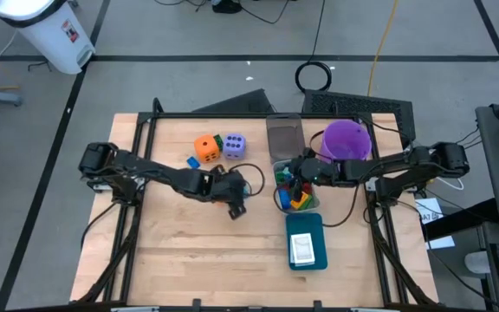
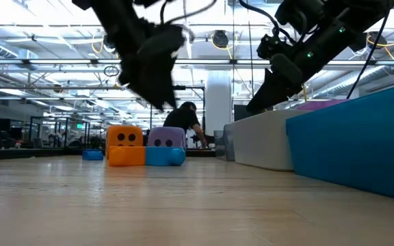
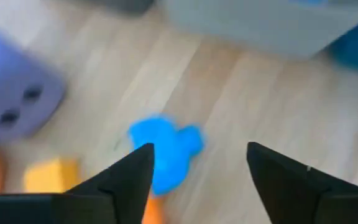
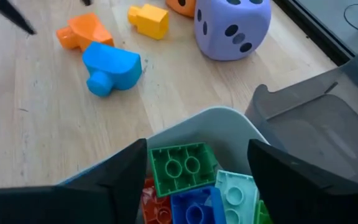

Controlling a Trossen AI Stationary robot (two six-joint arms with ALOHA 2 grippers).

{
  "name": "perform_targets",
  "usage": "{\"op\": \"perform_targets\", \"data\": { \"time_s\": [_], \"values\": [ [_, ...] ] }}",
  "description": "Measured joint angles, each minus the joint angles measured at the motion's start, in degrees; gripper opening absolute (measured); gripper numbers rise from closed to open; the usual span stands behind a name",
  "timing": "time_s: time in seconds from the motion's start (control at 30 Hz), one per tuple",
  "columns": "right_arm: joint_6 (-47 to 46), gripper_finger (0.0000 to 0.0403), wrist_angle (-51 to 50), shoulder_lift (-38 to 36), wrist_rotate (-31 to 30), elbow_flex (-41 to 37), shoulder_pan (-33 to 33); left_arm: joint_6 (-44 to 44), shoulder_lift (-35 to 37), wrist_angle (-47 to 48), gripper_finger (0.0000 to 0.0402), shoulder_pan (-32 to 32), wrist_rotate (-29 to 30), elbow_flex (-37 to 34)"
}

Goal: Pick & Place Toys
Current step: Put the orange game piece into the gray bin

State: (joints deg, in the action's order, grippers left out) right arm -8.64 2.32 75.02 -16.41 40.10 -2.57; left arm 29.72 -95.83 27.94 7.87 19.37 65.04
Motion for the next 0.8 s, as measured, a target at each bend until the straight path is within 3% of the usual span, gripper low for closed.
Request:
{"op": "perform_targets", "data": {
  "time_s": [0.17, 0.33, 0.5, 0.8],
  "values": [
    [-0.3, 0.0258, 0.0, 0.0, 0.2, 0.0, 0.0, 3.1, -1.4, 10.3, 0.0314, -1.1, -1.7, 0.0],
    [-0.8, 0.0253, -0.2, 0.0, 0.2, 0.0, 0.0, 0.4, -3.5, 11.1, 0.0336, -2.1, -1.8, -0.5],
    [-0.8, 0.0252, -0.4, 0.0, 0.2, 0.0, 0.0, -0.7, -4.4, 7.0, 0.0331, -4.8, -7.7, -3.9],
    [-0.8, 0.0252, -0.4, 0.0, 0.2, 0.0, 0.0, 3.9, -4.2, 3.5, 0.0315, -9.3, -11.1, -10.3]
  ]
}}
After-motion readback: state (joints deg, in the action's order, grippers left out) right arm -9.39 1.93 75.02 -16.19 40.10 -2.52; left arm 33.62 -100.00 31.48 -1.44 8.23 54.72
